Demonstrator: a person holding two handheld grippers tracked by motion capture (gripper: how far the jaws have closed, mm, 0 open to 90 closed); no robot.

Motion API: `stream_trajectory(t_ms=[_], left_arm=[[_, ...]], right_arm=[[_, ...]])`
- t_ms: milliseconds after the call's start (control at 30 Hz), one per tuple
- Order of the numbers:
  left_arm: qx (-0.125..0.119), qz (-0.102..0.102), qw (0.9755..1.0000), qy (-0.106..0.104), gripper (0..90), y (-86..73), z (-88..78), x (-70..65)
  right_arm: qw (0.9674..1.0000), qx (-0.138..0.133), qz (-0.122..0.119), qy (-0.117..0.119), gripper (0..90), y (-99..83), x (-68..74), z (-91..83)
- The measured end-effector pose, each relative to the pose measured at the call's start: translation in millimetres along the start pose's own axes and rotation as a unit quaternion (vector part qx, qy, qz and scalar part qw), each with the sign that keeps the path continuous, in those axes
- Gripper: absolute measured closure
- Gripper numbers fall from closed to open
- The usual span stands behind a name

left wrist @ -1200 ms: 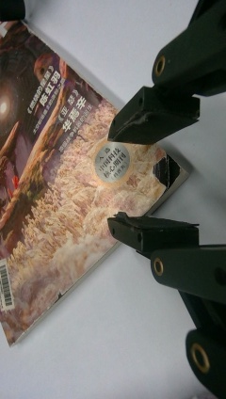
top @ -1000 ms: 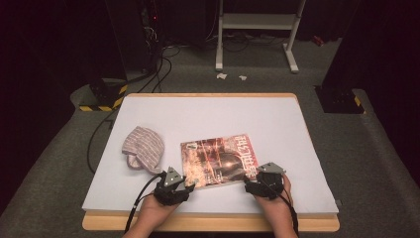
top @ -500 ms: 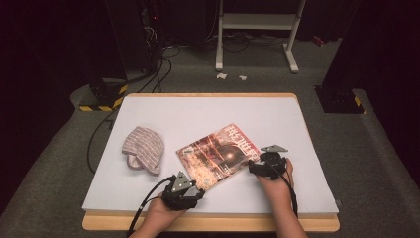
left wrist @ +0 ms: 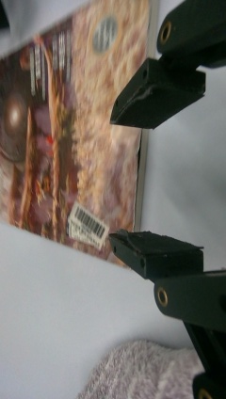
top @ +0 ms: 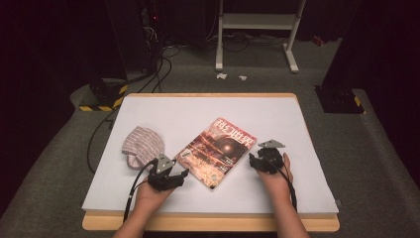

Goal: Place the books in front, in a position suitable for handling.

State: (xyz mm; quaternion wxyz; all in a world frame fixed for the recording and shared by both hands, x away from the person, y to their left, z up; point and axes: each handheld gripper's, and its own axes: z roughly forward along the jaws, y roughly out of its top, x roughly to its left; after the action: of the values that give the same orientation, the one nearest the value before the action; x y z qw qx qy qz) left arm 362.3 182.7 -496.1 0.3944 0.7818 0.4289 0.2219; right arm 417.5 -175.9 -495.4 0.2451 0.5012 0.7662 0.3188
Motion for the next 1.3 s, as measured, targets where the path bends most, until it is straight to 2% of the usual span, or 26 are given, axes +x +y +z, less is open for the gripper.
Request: stream_trajectory(t_ms=[100,133,167,200,233,300,367,467,600,700,733,800,833,933,1133,1300], left_arm=[[0.013,-0.003,0.9998,0.017,34.3,10.5,15.2,7.7],[0.026,-0.004,0.9992,0.031,34.1,14.5,20.3,9.4],[0.026,-0.004,0.9992,0.031,34.0,14.5,20.3,9.4],[0.054,-0.037,0.9976,0.021,32.6,25.8,24.6,8.7],[0.05,-0.033,0.9981,0.015,31.6,30.7,23.7,3.9],[0.048,-0.014,0.9984,0.026,31.8,39.0,25.9,-4.3],[0.061,-0.021,0.9975,0.03,31.2,44.2,35.1,-2.7],[0.074,-0.033,0.9964,0.027,30.5,48.7,47.6,3.2],[0.09,-0.037,0.9953,0.008,29.8,53.9,61.1,13.5],[0.096,-0.043,0.9944,0.01,29.0,55.0,66.2,20.0],[0.095,-0.059,0.9937,0.0,28.8,54.4,68.9,25.3],[0.097,-0.064,0.9933,-0.003,28.4,53.9,70.0,26.7],[0.105,-0.072,0.9917,-0.018,27.8,51.8,72.5,28.3],[0.104,-0.07,0.992,-0.019,33.7,51.0,70.4,25.5],[0.101,-0.063,0.9926,-0.023,36.5,46.1,64.1,18.6],[0.093,-0.038,0.9935,-0.053,39.6,30.4,44.6,-2.9]], right_arm=[[0.9992,-0.019,0.01,0.033,38.3,-16.6,4.0,-18.2],[0.9989,-0.024,0.01,0.04,37.3,-20.4,5.3,-22.4],[0.9987,-0.026,0.007,0.044,36.5,-22.0,7.1,-25.9],[0.9984,-0.029,0.002,0.048,37.0,-22.2,9.3,-29.1],[0.9979,-0.038,-0.001,0.052,36.8,-22.6,11.6,-32.0],[0.9972,-0.051,-0.011,0.054,36.7,-24.5,15.8,-35.1],[0.9966,-0.049,-0.02,0.062,34.9,-26.6,19.6,-34.2],[0.9968,-0.043,-0.012,0.066,32.6,-28.3,20.7,-33.6],[0.9967,-0.046,-0.006,0.067,32.8,-29.1,21.0,-35.3],[0.9967,-0.042,-0.005,0.07,32.5,-29.1,20.8,-33.6],[0.9967,-0.034,-0.006,0.074,32.5,-29.8,22.2,-30.8],[0.9967,-0.033,-0.007,0.074,32.6,-30.1,22.9,-29.9],[0.9966,-0.029,-0.011,0.077,32.7,-30.7,24.7,-27.4],[0.9963,-0.026,-0.012,0.081,33.0,-31.2,26.8,-25.6],[0.996,-0.025,-0.011,0.085,33.3,-30.6,29.8,-25.0],[0.9963,-0.026,-0.008,0.081,33.1,-30.5,28.8,-25.4]])
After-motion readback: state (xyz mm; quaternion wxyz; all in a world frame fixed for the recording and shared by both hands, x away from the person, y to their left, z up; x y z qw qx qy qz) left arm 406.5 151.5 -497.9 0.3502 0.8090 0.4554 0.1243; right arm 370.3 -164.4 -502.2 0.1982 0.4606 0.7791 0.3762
